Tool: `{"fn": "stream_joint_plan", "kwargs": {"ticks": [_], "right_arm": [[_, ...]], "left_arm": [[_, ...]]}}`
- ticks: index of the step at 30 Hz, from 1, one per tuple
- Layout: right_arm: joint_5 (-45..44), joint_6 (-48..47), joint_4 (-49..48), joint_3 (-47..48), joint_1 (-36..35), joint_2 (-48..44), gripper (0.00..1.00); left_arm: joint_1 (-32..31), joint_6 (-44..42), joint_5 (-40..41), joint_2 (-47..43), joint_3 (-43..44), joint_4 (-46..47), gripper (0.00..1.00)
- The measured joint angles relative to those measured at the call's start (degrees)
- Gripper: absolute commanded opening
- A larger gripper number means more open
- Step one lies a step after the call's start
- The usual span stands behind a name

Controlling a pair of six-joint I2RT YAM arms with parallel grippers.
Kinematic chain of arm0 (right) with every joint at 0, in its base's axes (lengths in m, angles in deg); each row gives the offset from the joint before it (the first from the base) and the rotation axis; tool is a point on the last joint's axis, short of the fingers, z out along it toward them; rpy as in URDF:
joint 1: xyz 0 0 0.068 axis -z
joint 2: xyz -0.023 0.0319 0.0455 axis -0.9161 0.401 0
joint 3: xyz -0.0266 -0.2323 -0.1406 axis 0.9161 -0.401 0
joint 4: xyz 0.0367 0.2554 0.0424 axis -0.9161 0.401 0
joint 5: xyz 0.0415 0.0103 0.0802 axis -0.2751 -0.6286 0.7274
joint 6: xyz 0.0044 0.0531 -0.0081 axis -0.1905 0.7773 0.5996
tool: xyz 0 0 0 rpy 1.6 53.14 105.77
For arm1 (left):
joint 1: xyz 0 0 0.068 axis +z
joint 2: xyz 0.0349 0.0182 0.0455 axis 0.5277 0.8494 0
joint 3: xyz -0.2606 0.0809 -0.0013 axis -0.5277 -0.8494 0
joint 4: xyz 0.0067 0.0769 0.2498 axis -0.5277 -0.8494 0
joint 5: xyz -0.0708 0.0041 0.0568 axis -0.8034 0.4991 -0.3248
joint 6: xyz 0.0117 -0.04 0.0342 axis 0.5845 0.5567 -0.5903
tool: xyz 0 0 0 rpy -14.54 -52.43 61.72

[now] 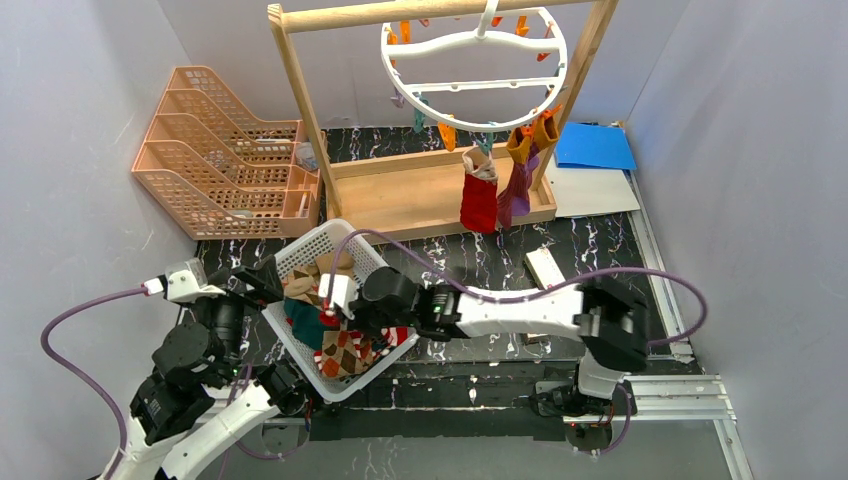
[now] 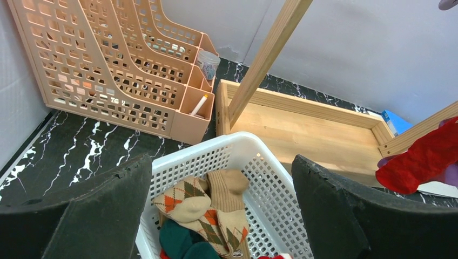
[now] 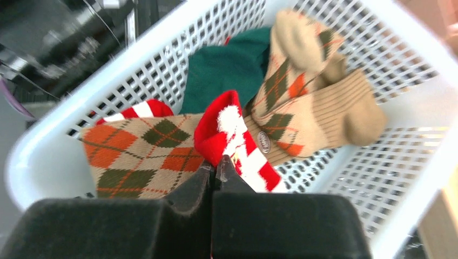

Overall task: Clip the socks to the hanger
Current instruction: Pick up the sock from the bin.

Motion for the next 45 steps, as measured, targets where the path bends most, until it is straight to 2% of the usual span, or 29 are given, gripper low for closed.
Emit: {"fn": "stream_joint_plan", "kwargs": {"ticks": [5,9,14,22,28,31,36,45], "right_arm": [[-5.0,0.9,0.0,-1.5,-0.8,-12.5,0.01],[-9.2,2.2,0.0,-1.5,-0.9,-22.8,0.01],[-13.7,3.8,0.1,-1.5,-0.8,-30.4,0.01],[-20.4,3.8,-1.8,-8.1,-0.8,-40.4,0.01],[-22.9,4.9,-5.9,-14.2,-0.8,-46.9,0.01],[-23.6,5.6,-8.7,-17.4,-0.8,-49.5,0.01],[-23.2,7.1,-11.9,-20.3,-0.8,-50.7,0.01],[-20.9,8.5,-16.0,-23.3,-0.8,-50.8,0.01]], "left_arm": [[0.0,-0.7,0.0,0.5,0.7,0.6,0.98],[0.0,-4.5,-0.7,2.8,1.9,4.4,0.98],[0.0,-9.4,-4.9,8.4,5.4,10.5,0.99],[0.0,-10.4,-22.6,19.1,8.2,18.9,0.98],[0.0,-10.3,-42.4,23.3,5.7,26.8,0.97],[0.0,-10.3,-49.1,25.1,3.9,31.0,0.96],[0.0,-10.8,-55.4,27.1,0.2,36.4,0.91],[0.0,-13.3,-63.1,30.0,-0.9,41.2,0.74]]}}
